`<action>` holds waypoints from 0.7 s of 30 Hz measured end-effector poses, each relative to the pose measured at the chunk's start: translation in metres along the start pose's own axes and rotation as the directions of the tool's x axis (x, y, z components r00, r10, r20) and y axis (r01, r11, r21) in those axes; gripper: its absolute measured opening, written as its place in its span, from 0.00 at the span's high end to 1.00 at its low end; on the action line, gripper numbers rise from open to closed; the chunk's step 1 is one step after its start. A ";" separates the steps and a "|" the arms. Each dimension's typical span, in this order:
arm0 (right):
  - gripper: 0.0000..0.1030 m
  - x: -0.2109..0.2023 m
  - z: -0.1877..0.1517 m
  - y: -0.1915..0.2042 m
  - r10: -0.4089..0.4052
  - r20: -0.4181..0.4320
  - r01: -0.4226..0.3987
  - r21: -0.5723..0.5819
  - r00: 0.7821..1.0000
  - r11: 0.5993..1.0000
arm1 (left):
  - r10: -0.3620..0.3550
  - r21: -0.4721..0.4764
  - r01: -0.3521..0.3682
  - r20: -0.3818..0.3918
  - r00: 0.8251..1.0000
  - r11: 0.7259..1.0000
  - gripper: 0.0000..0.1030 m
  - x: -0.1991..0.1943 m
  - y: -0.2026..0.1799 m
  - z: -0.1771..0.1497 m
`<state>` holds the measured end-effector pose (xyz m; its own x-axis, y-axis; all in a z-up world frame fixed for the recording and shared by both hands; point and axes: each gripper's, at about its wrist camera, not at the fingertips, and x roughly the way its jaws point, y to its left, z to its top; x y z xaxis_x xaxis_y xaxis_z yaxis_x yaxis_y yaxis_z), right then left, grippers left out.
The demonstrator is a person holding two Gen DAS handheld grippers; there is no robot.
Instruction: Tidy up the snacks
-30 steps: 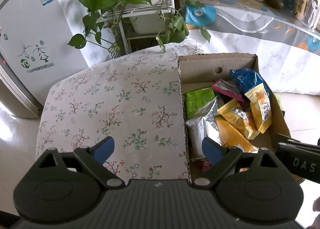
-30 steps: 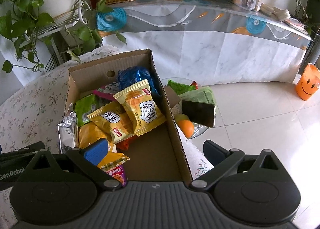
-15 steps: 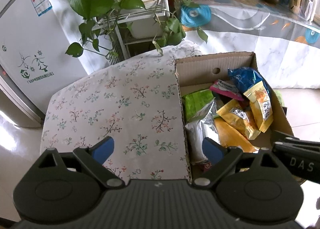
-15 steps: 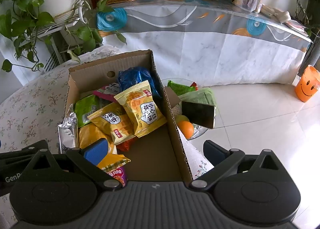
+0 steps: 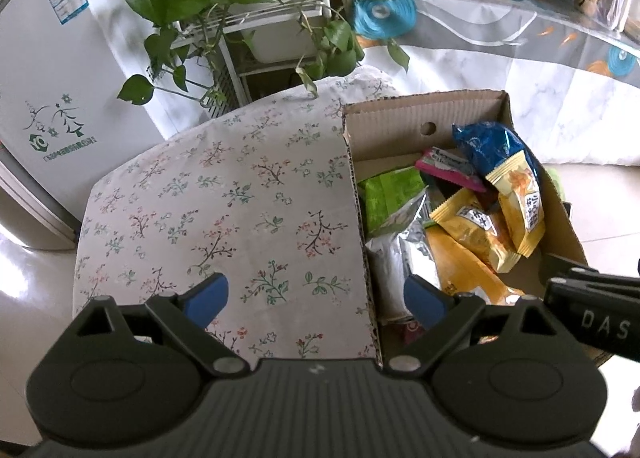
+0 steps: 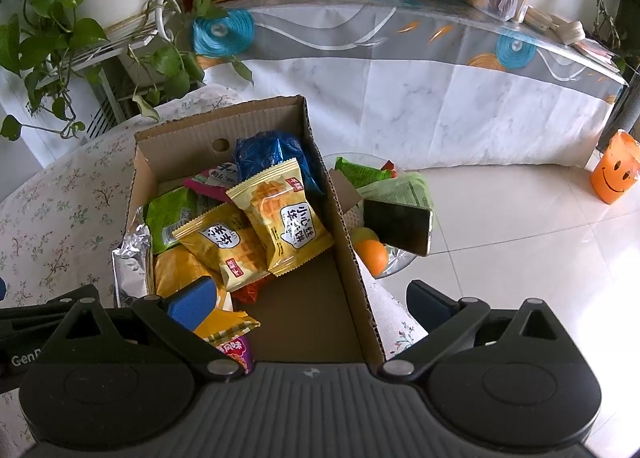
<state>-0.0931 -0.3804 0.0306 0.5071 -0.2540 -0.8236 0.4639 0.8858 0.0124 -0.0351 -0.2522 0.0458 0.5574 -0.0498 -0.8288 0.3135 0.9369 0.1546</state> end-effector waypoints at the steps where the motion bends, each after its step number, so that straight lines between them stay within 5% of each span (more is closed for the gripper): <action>1: 0.00 0.000 0.000 0.000 -0.001 -0.001 0.001 0.001 1.000 1.000 | -0.003 0.000 0.003 -0.004 1.000 1.000 0.09 0.001 0.000 0.001; 21: 0.00 0.004 0.002 0.003 -0.022 -0.010 0.022 -0.021 1.000 1.000 | -0.017 0.038 0.018 -0.010 1.000 0.999 0.09 0.007 0.001 0.001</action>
<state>-0.0883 -0.3800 0.0290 0.4894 -0.2700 -0.8292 0.4597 0.8879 -0.0178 -0.0297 -0.2524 0.0405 0.5445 -0.0625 -0.8365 0.3521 0.9221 0.1603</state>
